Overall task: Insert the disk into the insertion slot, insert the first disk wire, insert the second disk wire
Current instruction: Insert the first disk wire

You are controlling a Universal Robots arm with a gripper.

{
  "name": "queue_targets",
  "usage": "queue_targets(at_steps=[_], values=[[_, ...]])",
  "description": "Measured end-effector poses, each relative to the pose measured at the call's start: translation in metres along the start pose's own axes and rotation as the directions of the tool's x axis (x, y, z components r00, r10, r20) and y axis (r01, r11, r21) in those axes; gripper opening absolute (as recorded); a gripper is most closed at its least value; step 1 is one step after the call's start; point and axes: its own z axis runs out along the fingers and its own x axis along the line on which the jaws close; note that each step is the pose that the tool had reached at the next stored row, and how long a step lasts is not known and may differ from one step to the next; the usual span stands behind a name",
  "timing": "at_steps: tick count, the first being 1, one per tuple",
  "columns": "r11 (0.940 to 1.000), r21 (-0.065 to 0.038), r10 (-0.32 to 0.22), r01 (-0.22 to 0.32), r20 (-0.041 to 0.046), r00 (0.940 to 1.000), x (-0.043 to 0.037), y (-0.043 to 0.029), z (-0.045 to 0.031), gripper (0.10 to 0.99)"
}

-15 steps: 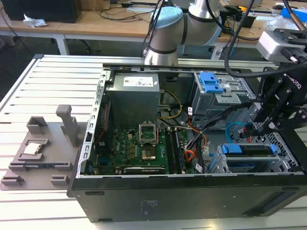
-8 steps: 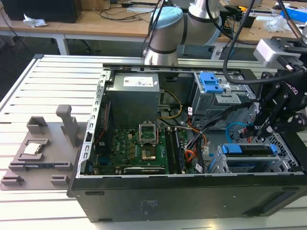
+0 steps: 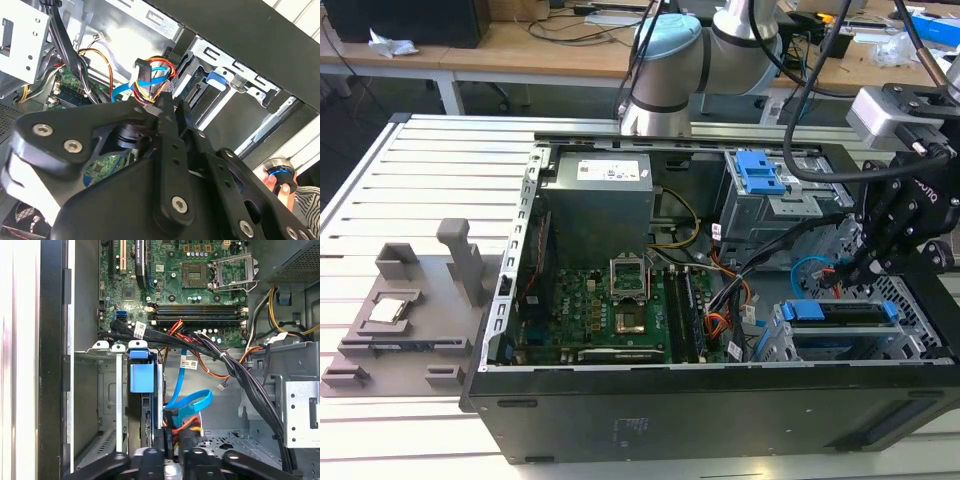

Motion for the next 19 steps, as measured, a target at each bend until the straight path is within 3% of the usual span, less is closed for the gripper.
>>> queue_targets(at_steps=[1,7,12,15,19], values=[[1.0,0.0,0.0,0.0,0.0,1.0,0.0,0.0,0.0,0.176],[1.0,0.0,0.0,0.0,-0.0002,1.0,0.0014,-0.0001,0.0,0.176],[1.0,0.0,0.0,0.0,-0.0021,1.0,0.017,-0.0008,0.0005,0.176],[1.0,-0.001,0.0,0.0,-0.0037,1.0,0.0169,-0.0062,0.0056,0.176],[1.0,-0.001,-0.003,0.003,-0.0031,1.0,0.016,-0.0064,0.0091,0.176]])
